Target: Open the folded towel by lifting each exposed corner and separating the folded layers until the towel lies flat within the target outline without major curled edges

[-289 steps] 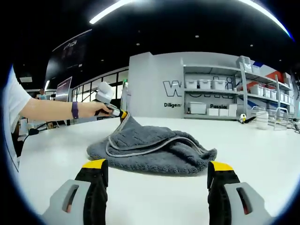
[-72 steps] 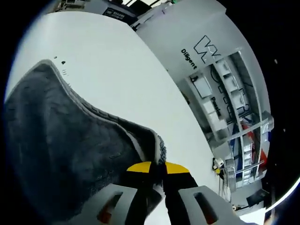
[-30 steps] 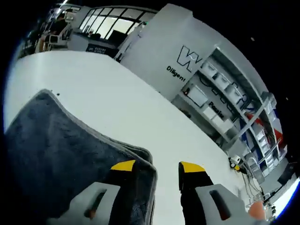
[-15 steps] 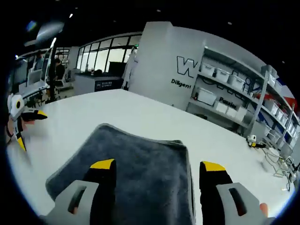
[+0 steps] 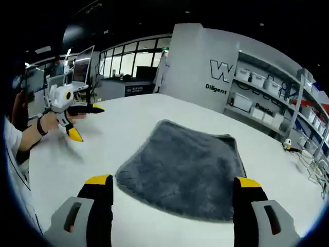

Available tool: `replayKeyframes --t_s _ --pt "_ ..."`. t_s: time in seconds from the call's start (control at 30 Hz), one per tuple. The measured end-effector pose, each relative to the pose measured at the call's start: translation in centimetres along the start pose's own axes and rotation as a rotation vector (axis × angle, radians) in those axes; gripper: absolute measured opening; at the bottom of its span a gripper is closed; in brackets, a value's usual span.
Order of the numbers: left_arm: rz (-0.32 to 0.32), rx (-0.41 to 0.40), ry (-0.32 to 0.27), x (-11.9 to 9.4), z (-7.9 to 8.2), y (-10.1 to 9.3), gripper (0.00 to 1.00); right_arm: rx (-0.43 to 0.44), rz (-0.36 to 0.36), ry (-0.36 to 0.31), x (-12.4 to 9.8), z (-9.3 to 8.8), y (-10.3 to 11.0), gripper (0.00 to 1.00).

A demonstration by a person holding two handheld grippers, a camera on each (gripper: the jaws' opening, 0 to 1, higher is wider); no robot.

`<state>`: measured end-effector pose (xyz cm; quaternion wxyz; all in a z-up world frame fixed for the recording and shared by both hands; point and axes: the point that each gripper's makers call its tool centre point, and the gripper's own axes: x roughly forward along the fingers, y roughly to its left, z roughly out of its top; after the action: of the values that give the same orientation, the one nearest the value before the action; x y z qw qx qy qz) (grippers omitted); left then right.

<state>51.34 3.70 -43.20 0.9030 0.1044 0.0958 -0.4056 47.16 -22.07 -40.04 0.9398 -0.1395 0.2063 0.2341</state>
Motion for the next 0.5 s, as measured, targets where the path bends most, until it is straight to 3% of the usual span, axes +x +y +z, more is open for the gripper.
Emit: replayKeyframes --t_s 0.13,0.33,0.5 --pt "0.001 -0.001 0.001 0.0 -0.1 0.1 0.99 0.071 0.014 -0.005 -0.6 -1.4 1.8 0.99" --pt "0.002 -0.002 0.006 0.0 -0.3 0.2 0.99 0.101 -0.006 0.003 -0.3 -3.3 4.7 0.99" --pt "0.006 -0.009 0.003 -0.1 -0.3 0.6 0.99 0.115 -0.041 0.034 0.6 -3.5 6.2 0.99"
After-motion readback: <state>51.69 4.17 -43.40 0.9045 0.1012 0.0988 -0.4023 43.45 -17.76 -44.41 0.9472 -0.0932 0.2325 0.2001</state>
